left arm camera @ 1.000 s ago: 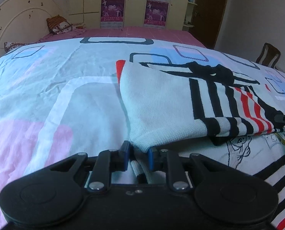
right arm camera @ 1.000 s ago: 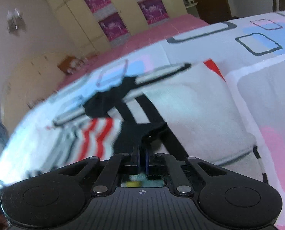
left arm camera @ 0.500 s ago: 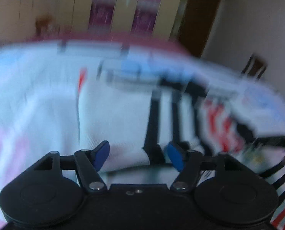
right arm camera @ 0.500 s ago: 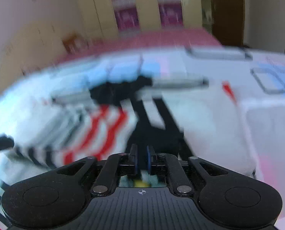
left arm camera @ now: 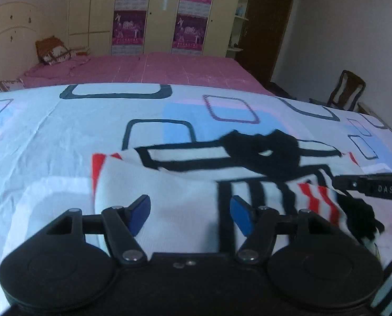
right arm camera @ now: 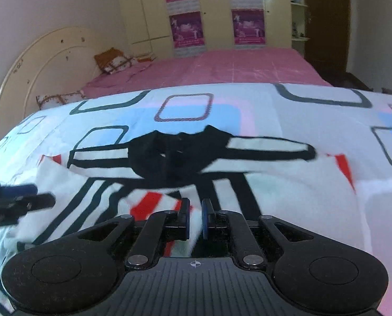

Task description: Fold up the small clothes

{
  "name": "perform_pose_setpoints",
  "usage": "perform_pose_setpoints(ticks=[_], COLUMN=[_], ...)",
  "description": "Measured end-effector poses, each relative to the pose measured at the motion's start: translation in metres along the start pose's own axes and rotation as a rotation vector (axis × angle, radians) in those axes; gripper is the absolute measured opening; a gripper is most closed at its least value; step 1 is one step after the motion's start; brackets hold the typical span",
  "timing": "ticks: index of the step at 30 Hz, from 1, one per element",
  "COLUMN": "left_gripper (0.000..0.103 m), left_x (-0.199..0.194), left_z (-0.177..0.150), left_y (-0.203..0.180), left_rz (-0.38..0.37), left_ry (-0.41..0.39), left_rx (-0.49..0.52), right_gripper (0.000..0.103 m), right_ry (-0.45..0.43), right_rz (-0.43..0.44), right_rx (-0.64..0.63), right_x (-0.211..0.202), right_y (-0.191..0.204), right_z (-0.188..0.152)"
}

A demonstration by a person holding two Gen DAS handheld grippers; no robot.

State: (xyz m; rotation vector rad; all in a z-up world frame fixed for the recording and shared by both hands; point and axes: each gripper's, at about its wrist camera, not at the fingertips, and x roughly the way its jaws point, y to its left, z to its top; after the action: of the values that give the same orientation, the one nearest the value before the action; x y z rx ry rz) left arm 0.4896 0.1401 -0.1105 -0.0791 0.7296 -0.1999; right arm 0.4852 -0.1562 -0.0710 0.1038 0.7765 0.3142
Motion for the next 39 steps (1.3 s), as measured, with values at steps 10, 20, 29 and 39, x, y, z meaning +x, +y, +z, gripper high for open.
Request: perform_pose_setpoints(ticks=[10,20,29,39], left_gripper=[0.069,0.083,0.078,0.08], left_x=[0.041,0.019,0.04,0.034], left_z=[0.007,0.013,0.0,-0.003], left_y=[0.047,-0.014,-0.002,0.044], left_rz=[0.0,-0.001,-0.027,0.019], left_ry=[0.056,-0.051,0.028,0.027], left_rx=[0.072,0.19,0.151,0.128], right_gripper=[0.008,0.064,0.026,0.026], right_ry=[0.046,-0.003,0.072,0.04], right_rz=[-0.122,-0.028,-0.033,-0.159], right_rx=[0.067,0.023,-0.027,0.088], right_x=[0.022,0.024,0.058,0.014], right_y=[-0.027,0.052,0.091,0.0], right_z=[-0.017,0.001,-0.005,-0.026])
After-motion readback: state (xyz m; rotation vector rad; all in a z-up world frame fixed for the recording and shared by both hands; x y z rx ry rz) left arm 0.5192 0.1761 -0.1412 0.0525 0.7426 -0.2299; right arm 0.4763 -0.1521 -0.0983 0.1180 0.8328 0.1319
